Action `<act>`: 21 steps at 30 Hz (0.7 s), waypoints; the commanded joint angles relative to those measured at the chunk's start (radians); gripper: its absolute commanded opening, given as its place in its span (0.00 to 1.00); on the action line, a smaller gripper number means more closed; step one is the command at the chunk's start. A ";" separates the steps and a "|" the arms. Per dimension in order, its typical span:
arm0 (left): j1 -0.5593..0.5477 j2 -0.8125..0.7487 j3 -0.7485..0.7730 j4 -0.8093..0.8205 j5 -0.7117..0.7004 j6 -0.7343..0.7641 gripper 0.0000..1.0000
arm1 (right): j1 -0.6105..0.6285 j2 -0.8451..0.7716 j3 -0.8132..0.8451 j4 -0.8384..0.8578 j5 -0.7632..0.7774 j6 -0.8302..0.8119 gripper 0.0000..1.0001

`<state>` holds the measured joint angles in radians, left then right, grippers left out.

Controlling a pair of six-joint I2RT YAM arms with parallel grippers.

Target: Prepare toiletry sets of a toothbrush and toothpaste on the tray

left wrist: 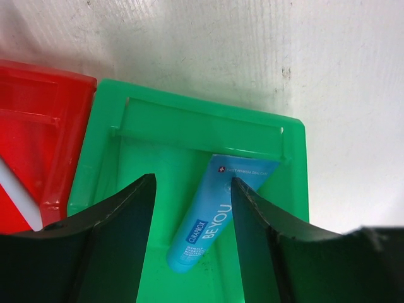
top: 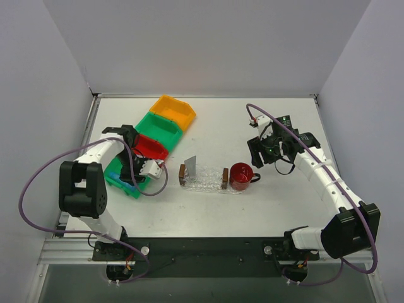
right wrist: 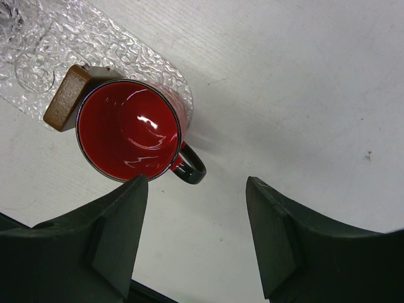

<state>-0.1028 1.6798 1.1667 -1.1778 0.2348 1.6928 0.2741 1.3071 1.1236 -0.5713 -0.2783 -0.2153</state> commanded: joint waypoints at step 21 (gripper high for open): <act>0.000 0.004 -0.015 -0.045 -0.034 0.097 0.60 | -0.007 0.011 -0.008 -0.012 -0.002 -0.016 0.58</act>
<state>-0.1028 1.6798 1.1576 -1.2114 0.2020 1.7531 0.2741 1.3071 1.1236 -0.5716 -0.2783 -0.2222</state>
